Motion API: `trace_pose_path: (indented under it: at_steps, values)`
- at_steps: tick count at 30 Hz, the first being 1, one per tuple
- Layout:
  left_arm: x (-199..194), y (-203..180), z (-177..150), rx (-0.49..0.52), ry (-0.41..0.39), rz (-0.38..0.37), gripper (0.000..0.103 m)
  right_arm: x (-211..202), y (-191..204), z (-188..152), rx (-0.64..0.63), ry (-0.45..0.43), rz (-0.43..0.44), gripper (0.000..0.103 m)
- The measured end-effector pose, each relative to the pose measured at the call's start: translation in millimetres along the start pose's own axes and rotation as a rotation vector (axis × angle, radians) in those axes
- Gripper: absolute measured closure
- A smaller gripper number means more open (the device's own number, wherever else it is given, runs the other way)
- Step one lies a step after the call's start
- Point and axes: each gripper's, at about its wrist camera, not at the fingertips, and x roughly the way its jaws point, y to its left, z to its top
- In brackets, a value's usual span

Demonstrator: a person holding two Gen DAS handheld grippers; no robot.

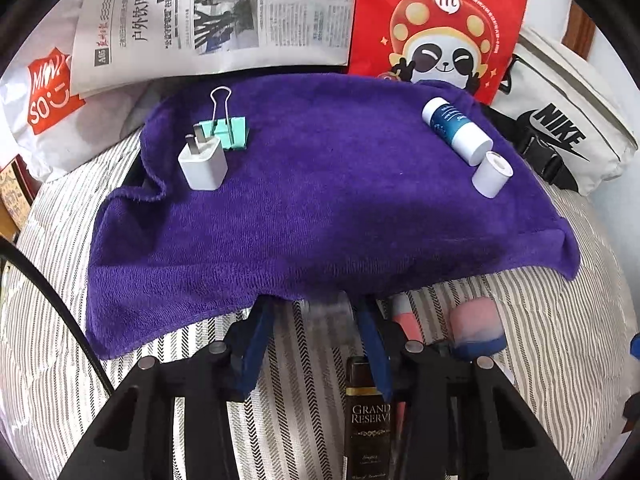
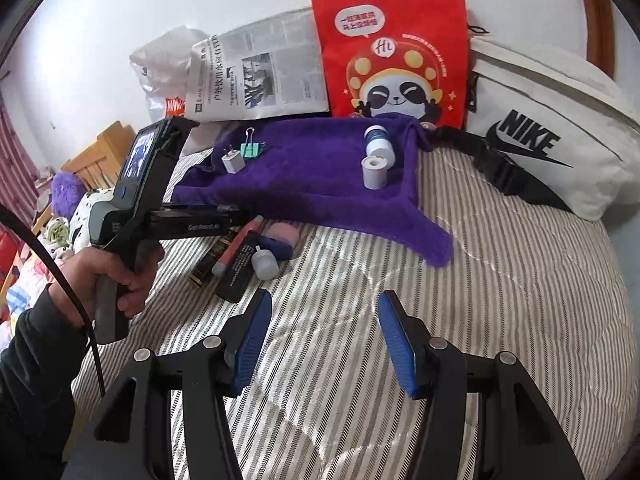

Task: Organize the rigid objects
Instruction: 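Grasp the clear plastic piece with the left gripper while the right grasps the small white capped item, then carry both items onto the towel while the right releases the white item beside the tape roll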

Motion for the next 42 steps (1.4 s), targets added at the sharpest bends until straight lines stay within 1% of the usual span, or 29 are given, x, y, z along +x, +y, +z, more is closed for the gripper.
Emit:
trace_pose_path:
  at_steps: [2, 4, 5, 6, 9, 11, 14, 17, 19, 23, 26, 28, 32, 34, 36, 37, 38, 40, 42]
  values:
    - [0.5, 0.2, 0.4, -0.005, 0.001, 0.006, 0.062, 6.4, 2.0, -0.8, -0.004, 0.017, 0.0, 0.048]
    - [0.3, 1.0, -0.8, -0.009, -0.001, 0.017, 0.071, 12.2, 3.5, -2.5, -0.001, 0.031, 0.001, 0.048]
    - [-0.3, 1.5, -1.6, -0.005, -0.003, 0.005, 0.08, 16.2, 4.6, -3.0, -0.001, 0.041, 0.002, 0.048]
    - [-1.1, 2.6, -2.1, -0.003, -0.001, -0.015, 0.086, 19.3, 5.5, -3.2, -0.001, 0.048, 0.001, 0.048]
    - [-6.0, 12.6, -5.2, -0.017, 0.013, -0.06, 0.086, 28.0, 11.5, -0.7, -0.015, 0.064, -0.002, 0.048]
    - [-11.0, 20.2, -9.4, -0.021, 0.009, -0.06, 0.086, 31.2, 16.5, 4.3, -0.029, 0.057, -0.006, 0.048]
    - [-18.9, 33.9, -20.3, -0.012, 0.011, -0.034, 0.086, 35.9, 25.2, 14.4, -0.039, 0.04, -0.002, 0.048]
    - [-27.9, 54.8, -36.8, -0.014, 0.005, 0.023, 0.086, 43.6, 35.0, 22.5, -0.049, 0.03, -0.002, 0.048]
    - [-31.0, 68.0, -45.6, -0.03, 0.009, 0.043, 0.086, 51.0, 42.7, 24.8, -0.075, 0.031, -0.011, 0.048]
    - [-45.4, 89.2, -58.7, -0.082, -0.01, 0.036, 0.086, 68.5, 52.2, 23.7, -0.125, 0.062, -0.005, 0.048]
    - [-52.9, 94.2, -63.9, -0.09, -0.021, 0.026, 0.086, 78.1, 57.6, 20.1, -0.165, 0.064, 0.008, 0.049]
    - [-54.4, 94.1, -66.4, -0.082, -0.019, 0.016, 0.086, 84.8, 59.9, 20.2, -0.188, 0.067, -0.003, 0.049]
    - [-53.7, 89.3, -70.7, -0.06, -0.018, 0.022, 0.086, 97.3, 63.9, 22.4, -0.212, 0.081, -0.015, 0.049]
    - [-53.5, 87.7, -72.5, -0.062, -0.022, 0.016, 0.086, 102.4, 66.7, 21.4, -0.234, 0.078, -0.036, 0.051]
    - [-51.5, 85.8, -74.7, -0.056, -0.008, -0.008, 0.086, 104.1, 69.1, 20.9, -0.247, 0.062, -0.06, 0.051]
    - [-51.6, 84.8, -75.6, -0.052, -0.011, -0.005, 0.086, 104.7, 69.9, 20.9, -0.249, 0.055, -0.07, 0.052]
    - [-51.6, 83.2, -76.0, -0.044, -0.014, 0.0, 0.086, 105.2, 70.4, 20.6, -0.25, 0.051, -0.08, 0.058]
    - [-52.1, 82.1, -77.0, -0.035, -0.017, -0.001, 0.086, 109.7, 71.2, 18.3, -0.262, 0.09, -0.1, 0.075]
    - [-52.5, 82.4, -77.3, -0.038, -0.02, -0.003, 0.086, 105.7, 69.2, 15.3, -0.265, 0.097, -0.125, 0.075]
